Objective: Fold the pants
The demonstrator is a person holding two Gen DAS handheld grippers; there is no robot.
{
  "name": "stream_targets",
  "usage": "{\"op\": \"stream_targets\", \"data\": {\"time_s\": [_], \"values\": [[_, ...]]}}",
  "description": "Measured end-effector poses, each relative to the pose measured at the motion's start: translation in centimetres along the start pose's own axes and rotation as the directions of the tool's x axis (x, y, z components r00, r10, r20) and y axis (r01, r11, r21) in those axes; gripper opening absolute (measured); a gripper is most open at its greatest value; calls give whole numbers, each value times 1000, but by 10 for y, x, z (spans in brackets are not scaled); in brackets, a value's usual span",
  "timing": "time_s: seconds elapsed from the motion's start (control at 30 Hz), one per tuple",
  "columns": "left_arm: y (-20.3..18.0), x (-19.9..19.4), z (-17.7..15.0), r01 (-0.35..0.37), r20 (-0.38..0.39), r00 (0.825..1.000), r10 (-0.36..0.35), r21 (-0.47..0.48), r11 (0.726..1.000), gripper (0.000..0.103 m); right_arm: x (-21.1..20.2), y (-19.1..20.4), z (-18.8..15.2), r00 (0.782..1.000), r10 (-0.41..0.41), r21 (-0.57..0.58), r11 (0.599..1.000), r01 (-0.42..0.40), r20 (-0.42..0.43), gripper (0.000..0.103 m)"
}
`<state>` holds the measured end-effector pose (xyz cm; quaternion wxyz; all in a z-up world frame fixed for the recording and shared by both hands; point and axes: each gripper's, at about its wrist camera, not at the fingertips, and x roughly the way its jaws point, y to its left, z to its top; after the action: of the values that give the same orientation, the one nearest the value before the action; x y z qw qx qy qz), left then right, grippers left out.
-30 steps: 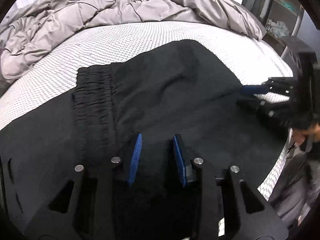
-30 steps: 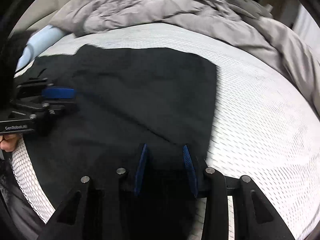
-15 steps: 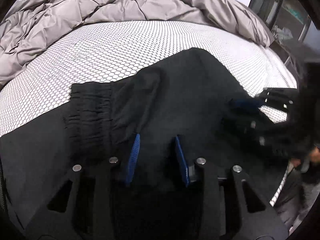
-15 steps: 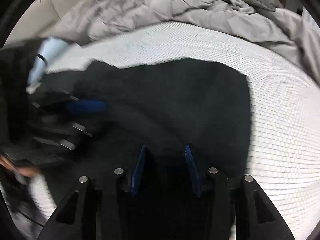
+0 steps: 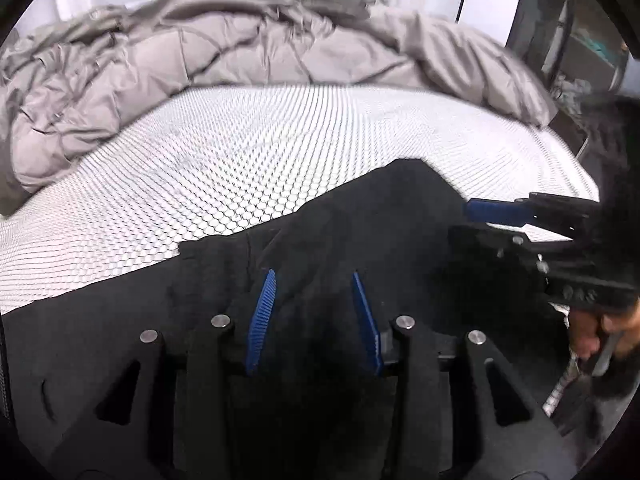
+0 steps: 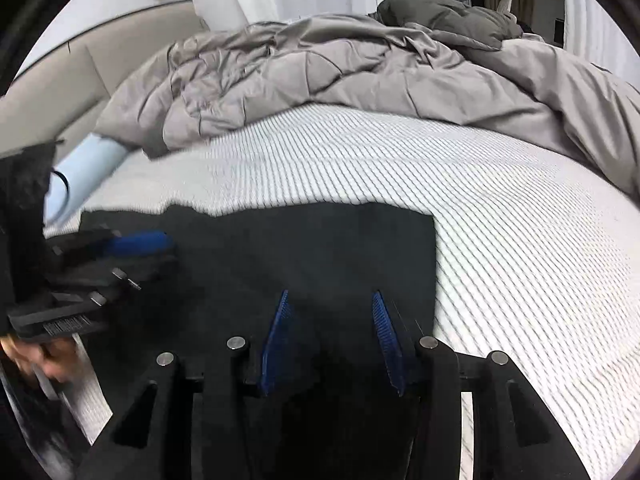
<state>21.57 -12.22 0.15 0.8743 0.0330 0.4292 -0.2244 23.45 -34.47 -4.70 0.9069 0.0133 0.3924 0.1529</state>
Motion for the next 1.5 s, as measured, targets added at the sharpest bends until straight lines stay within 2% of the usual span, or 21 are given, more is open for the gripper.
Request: {"op": "stream_targets", "data": {"time_s": [0.1, 0.13, 0.23, 0.37, 0.47, 0.53, 0.57, 0.6, 0.67, 0.73, 0.8, 0.83, 0.87, 0.93, 1.03, 1.07, 1.17, 1.23, 1.3, 1.4, 1.5], "values": [[12, 28, -1, -1, -63, 998, -1, -26, 1000, 37, 35, 13, 6, 997, 44, -11, 999, -45, -59, 44], [15, 31, -1, 3, -63, 998, -5, -25, 1000, 36, 48, 17, 5, 997, 18, -39, 999, -22, -81, 44], [17, 23, -5, 24, -51, 998, -24, -1, 1000, 36, 62, 15, 4, 985, -134, -100, 987, 123, -111, 44], [12, 10, -11, -16, -38, 999, 18, 40, 999, 36, 49, -3, 3, 940, -332, -104, 940, 324, -78, 46], [11, -12, -21, -46, -10, 999, 46, 19, 999, 37, 32, -6, 0, 957, -287, -74, 956, 283, -45, 46], [13, -36, -34, -33, 34, 999, 34, -31, 999, 41, 10, -1, -4, 976, -216, -42, 975, 216, -1, 46], [12, -46, -42, -20, 52, 998, 23, -55, 998, 49, 1, 6, -8, 987, -158, -47, 986, 158, 6, 48], [11, -49, -49, -21, 54, 998, 25, -68, 997, 59, -2, 12, -12, 994, -111, -60, 992, 111, 3, 49], [2, -45, -62, -47, 12, 999, 47, -40, 998, 62, -1, 31, -22, 999, -9, -103, 995, 5, -39, 49], [-3, -43, -71, -92, -3, 996, 92, -3, 996, 63, 9, 47, -31, 995, 29, -152, 987, -43, -96, 49], [1, -44, -79, -92, -26, 996, 91, -14, 996, 74, 26, 58, -38, 990, -31, -224, 975, 0, -136, 49], [7, -45, -82, -80, -42, 996, 79, -28, 996, 76, 28, 59, -42, 989, -70, -253, 967, 34, -132, 50], [12, -48, -87, -86, -57, 995, 83, -43, 995, 76, 26, 54, -44, 986, -124, -270, 959, 89, -113, 56], [26, -67, -99, -116, -61, 992, 111, -79, 990, 76, 18, 38, -44, 977, -193, -240, 956, 166, -92, 63], [57, -118, -114, -137, 23, 989, 143, -158, 978, 77, -4, 16, -42, 994, -101, -141, 986, 93, -49, 64], [71, -137, -121, -153, 64, 984, 169, -199, 968, 77, -9, 11, -41, 997, -70, -108, 992, 66, -32, 69], [125, -189, -151, -197, 131, 954, 268, -401, 895, 89, -29, 0, -42, 999, -2, -30, 1000, 3, 38, 87], [165, -211, -175, -223, 132, 929, 346, -546, 808, 99, -36, -8, -41, 997, 26, 15, 1000, -27, 67, 89], [201, -223, -200, -223, 111, 914, 390, -667, 711, 102, -38, -13, -40, 996, 48, 61, 997, -53, 80, 90], [241, -223, -228, -154, 83, 934, 347, -784, 602, 102, -42, -15, -39, 994, 62, 102, 992, -71, 93, 90], [272, -203, -250, 1, 123, 969, 216, -870, 492, 99, -47, -10, -43, 993, 66, 108, 991, -77, 102, 90]]}}
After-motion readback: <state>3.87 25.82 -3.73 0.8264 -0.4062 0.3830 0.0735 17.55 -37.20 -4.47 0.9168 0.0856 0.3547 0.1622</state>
